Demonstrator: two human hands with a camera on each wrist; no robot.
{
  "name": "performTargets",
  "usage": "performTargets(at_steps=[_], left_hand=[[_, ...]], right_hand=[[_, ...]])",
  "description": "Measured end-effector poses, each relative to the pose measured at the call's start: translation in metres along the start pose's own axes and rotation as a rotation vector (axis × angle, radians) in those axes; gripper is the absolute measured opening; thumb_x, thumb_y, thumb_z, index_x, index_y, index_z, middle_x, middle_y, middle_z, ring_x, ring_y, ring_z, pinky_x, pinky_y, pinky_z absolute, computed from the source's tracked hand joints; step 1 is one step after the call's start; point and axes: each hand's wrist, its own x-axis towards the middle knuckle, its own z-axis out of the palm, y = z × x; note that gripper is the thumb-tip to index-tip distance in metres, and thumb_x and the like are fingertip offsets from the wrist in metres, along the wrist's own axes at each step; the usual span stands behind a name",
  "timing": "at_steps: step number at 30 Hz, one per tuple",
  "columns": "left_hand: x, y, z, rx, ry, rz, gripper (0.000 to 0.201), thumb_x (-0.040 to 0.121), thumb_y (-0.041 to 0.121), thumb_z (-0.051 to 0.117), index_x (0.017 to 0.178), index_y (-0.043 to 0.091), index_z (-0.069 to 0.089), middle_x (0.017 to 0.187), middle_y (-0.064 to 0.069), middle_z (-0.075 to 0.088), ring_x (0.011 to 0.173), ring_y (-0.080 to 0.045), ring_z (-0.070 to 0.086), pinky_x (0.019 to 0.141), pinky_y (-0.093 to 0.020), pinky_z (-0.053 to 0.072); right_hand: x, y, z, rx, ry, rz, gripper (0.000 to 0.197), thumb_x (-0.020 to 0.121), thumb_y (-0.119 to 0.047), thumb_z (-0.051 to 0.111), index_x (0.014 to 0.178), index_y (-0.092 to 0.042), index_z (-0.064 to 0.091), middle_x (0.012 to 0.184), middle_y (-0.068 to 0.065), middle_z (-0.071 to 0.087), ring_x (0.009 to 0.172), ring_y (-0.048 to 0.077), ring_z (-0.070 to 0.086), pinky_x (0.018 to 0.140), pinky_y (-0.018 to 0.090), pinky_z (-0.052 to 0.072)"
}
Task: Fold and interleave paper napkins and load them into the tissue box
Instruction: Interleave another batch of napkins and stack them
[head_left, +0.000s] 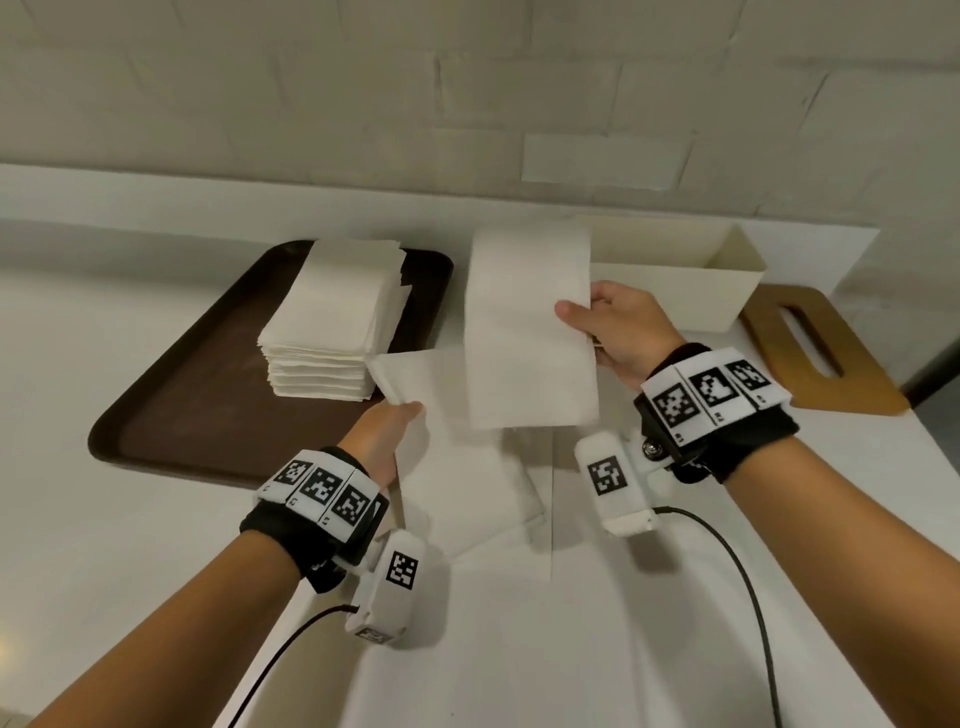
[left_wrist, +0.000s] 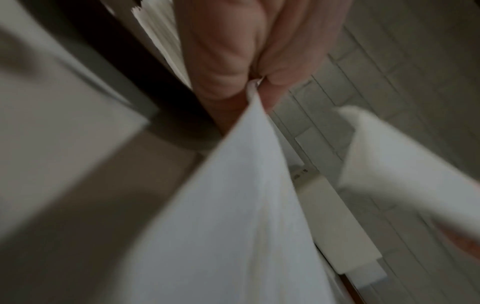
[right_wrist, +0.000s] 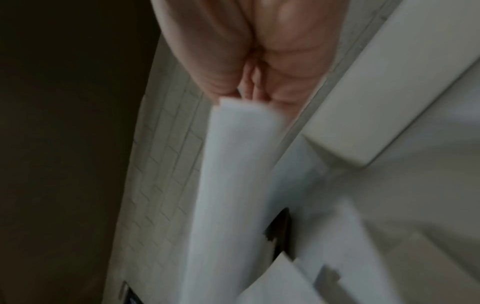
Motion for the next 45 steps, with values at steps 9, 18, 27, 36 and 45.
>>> performTargets(at_steps=[9, 18, 27, 36, 45], left_hand=[[0.007, 0.001, 0.015, -0.178, -0.121, 0.001, 0.052, 0.092, 0.058, 0.026, 0.106, 0.022, 0.06, 0.107, -0.009, 0.065, 0.098, -0.023, 0.059, 0.076, -0.036, 0.046], [0.002, 0.001, -0.004, -0.033, 0.005, 0.09, 0.032, 0.098, 0.015, 0.041, 0.127, 0.004, 0.048, 0.099, -0.008, 0.063, 0.097, -0.028, 0.059, 0.101, -0.043, 0.042], [-0.005, 0.009, -0.016, -0.102, 0.004, 0.159, 0.034, 0.098, 0.013, 0.04, 0.13, 0.004, 0.045, 0.101, -0.005, 0.063, 0.089, -0.018, 0.06, 0.085, -0.034, 0.045], [-0.009, 0.062, 0.038, -0.116, -0.034, 0.278, 0.035, 0.099, 0.01, 0.035, 0.133, 0.011, 0.042, 0.125, -0.011, 0.054, 0.114, -0.027, 0.053, 0.099, -0.041, 0.041], [-0.015, 0.062, 0.125, -0.055, -0.448, 0.197, 0.034, 0.098, 0.024, 0.031, 0.104, 0.013, 0.062, 0.087, 0.0, 0.075, 0.076, -0.012, 0.071, 0.071, -0.026, 0.056]], right_hand=[[-0.007, 0.056, 0.028, -0.299, -0.336, 0.252, 0.005, 0.086, -0.011, 0.061, 0.09, -0.008, 0.062, 0.097, 0.014, 0.068, 0.085, 0.023, 0.069, 0.077, 0.034, 0.058], [0.007, 0.064, 0.02, -1.138, -0.242, 0.167, 0.073, 0.078, -0.044, 0.065, 0.134, -0.005, 0.039, 0.136, 0.015, 0.036, 0.12, 0.029, 0.043, 0.095, 0.039, 0.045], [0.02, 0.062, 0.002, -0.869, -0.224, 0.196, 0.019, 0.079, -0.018, 0.066, 0.089, -0.002, 0.063, 0.083, 0.009, 0.059, 0.085, 0.023, 0.058, 0.069, 0.026, 0.047], [0.0, -0.013, -0.07, -0.112, 0.013, -0.054, 0.029, 0.089, -0.008, 0.057, 0.118, -0.002, 0.057, 0.118, 0.011, 0.062, 0.091, 0.018, 0.062, 0.083, 0.03, 0.054], [-0.014, -0.007, -0.08, -0.157, -0.028, 0.006, 0.029, 0.089, -0.013, 0.057, 0.115, -0.001, 0.059, 0.114, 0.014, 0.064, 0.091, 0.021, 0.062, 0.082, 0.034, 0.053]])
